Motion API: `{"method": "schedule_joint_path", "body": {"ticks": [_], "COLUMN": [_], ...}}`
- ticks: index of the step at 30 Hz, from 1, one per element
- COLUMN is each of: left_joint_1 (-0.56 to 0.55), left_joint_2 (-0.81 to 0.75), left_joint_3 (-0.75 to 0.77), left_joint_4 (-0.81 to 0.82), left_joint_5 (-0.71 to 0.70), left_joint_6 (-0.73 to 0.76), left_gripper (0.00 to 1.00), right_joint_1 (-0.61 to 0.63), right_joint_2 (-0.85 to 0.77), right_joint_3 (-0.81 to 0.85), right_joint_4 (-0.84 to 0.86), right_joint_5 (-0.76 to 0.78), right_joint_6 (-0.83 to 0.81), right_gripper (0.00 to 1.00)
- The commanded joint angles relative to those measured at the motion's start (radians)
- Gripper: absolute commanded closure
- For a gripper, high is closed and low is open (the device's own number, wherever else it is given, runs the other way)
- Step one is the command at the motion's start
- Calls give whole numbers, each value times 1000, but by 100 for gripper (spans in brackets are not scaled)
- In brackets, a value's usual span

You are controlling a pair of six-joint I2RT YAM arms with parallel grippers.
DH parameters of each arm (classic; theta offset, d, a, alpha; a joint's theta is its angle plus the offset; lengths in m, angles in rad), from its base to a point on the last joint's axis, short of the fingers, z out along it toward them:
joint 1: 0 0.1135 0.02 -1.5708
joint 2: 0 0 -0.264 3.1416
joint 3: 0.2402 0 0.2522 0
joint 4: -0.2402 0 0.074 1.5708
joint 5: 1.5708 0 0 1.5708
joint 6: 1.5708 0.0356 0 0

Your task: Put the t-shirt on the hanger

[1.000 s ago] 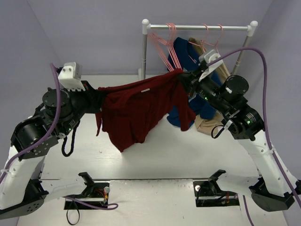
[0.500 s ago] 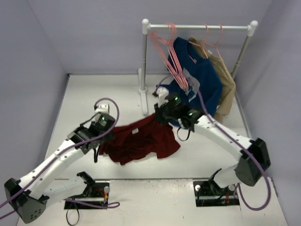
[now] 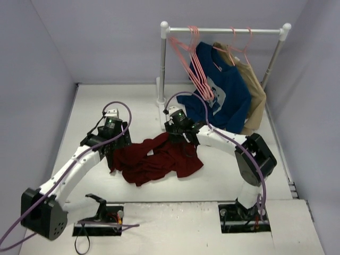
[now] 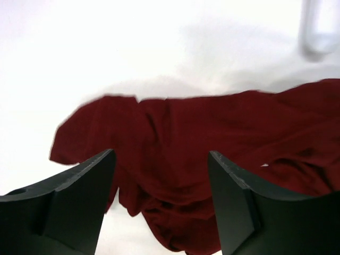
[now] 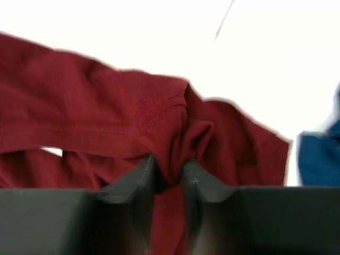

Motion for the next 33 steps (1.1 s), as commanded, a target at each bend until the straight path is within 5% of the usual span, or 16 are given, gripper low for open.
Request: {"method": "schedule_joint_path", "body": {"ticks": [1, 9, 14, 18, 33], "left_joint_1": [0, -143, -308, -373, -426], "left_joint_2": [-112, -186, -128, -48, 89], "left_joint_3": [58, -98, -162, -183, -168], "left_joint_4": [57, 37, 40, 42, 80], "left_joint_5": [42, 64, -87, -164, -320], "left_joint_6": [113, 88, 12, -37, -38], "left_gripper": [34, 34, 34, 34, 41], "right_joint_1": [-5, -5, -5, -5, -6], "right_joint_2": [-41, -168, -320, -456, -711], "right_joint_3": [118, 116, 9, -76, -260], "right_joint_4": [81, 80, 77, 75, 39], "right_joint_5": [127, 147, 128, 104, 109], "right_joint_6": [12, -56, -88, -87, -18], "right_gripper": [67, 57, 42, 40, 37]}}
